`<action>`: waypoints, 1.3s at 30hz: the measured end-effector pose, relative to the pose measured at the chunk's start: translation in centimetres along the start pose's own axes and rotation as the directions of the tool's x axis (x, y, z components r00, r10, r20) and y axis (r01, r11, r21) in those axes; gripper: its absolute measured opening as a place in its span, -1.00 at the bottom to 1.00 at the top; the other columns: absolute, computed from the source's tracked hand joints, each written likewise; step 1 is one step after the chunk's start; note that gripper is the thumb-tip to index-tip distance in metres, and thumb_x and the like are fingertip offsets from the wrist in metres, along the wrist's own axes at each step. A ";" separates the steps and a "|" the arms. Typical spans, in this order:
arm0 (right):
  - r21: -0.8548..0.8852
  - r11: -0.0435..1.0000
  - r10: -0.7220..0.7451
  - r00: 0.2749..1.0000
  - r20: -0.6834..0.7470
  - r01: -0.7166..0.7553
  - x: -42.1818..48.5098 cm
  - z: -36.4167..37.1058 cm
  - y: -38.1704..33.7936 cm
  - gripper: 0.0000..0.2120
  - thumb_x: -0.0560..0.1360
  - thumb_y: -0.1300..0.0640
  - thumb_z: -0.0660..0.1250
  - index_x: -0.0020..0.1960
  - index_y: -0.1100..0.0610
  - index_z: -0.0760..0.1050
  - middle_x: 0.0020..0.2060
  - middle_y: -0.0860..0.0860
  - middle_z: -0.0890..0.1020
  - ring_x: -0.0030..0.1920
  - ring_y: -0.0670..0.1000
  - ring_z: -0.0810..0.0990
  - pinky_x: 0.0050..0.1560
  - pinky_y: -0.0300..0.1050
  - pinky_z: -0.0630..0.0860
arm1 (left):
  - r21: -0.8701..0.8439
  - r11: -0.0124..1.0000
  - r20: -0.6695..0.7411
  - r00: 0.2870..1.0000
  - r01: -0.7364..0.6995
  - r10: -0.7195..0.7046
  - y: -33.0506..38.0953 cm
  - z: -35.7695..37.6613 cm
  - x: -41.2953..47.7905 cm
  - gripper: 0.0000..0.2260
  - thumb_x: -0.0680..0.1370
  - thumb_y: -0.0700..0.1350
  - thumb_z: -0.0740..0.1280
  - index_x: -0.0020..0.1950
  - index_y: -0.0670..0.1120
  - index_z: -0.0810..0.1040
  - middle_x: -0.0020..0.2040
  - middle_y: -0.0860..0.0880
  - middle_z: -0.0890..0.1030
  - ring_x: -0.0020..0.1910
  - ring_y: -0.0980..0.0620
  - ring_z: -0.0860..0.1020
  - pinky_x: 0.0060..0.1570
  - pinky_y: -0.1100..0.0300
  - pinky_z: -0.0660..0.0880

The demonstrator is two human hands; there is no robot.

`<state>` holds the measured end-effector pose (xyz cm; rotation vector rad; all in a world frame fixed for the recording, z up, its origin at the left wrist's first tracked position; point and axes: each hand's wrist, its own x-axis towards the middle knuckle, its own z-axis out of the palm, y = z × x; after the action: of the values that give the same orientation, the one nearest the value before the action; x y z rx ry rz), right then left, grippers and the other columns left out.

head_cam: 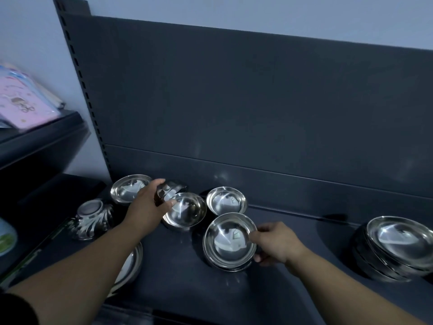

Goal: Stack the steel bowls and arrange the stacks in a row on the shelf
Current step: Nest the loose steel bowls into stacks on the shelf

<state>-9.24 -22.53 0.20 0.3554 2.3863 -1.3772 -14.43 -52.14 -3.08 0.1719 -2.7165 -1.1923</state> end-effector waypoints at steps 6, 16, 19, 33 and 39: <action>-0.036 0.999 0.030 0.999 -0.031 -0.031 0.4 -0.9 -0.3 -0.49 0.39 -0.31 0.37 -0.07 0.16 0.59 -0.40 0.06 0.60 -0.47 0.04 0.58 -0.47 -0.24 0.48 | -0.144 0.989 -0.191 0.981 -0.033 0.005 1.6 -1.1 -0.4 -0.44 0.47 0.02 0.45 0.42 0.07 0.33 0.32 -0.02 0.50 0.26 -0.02 0.48 0.22 0.14 0.37; 0.057 0.998 0.017 0.996 -0.091 -0.011 5.2 -1.6 -0.5 -0.67 0.48 -0.18 0.34 -0.11 0.10 0.58 -0.10 0.16 0.70 -0.15 0.13 0.68 -0.29 -0.15 0.54 | -0.463 0.883 -0.291 0.954 -0.074 -0.073 7.0 -1.2 -4.7 -0.54 0.50 -0.04 0.43 0.35 0.12 0.39 0.12 0.21 0.53 0.12 0.13 0.54 0.13 0.16 0.49; 0.177 0.983 0.048 0.999 -0.010 -0.045 6.6 -1.1 -0.7 -0.77 0.49 -0.06 0.38 -0.08 0.11 0.59 -0.07 0.15 0.69 -0.22 0.10 0.62 -0.29 -0.15 0.51 | -0.733 0.679 -0.103 0.980 0.042 -0.171 8.5 0.3 -6.5 -0.66 0.51 -0.07 0.40 0.24 0.17 0.44 0.19 0.10 0.57 0.07 0.12 0.60 -0.15 0.13 0.62; 0.318 0.948 0.023 0.999 0.029 -0.031 8.2 0.0 -1.2 -0.88 0.53 0.29 0.30 -0.18 0.22 0.50 -0.39 0.11 0.54 -0.45 0.04 0.49 -0.63 -0.33 0.39 | -0.755 0.538 0.209 0.915 0.375 -0.344 9.4 3.6 -10.1 -0.74 0.55 0.06 0.30 0.21 0.04 0.50 0.10 -0.06 0.66 -0.13 -0.01 0.68 -0.19 0.06 0.63; 0.452 0.891 -0.002 0.998 -0.065 0.031 6.8 -2.5 -0.6 -0.98 0.55 0.23 0.28 -0.04 0.17 0.48 -0.20 0.20 0.66 -0.27 0.15 0.65 -0.24 -0.03 0.60 | -0.607 0.694 0.162 0.915 0.388 -0.370 9.8 3.9 -10.6 -0.79 0.59 0.08 0.25 0.07 0.01 0.59 -0.02 -0.08 0.68 -0.10 -0.08 0.67 -0.20 0.03 0.65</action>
<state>-16.08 -20.39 -1.13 0.5056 2.0929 -1.9575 -5.17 -40.90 0.45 0.6496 -2.1780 -2.1614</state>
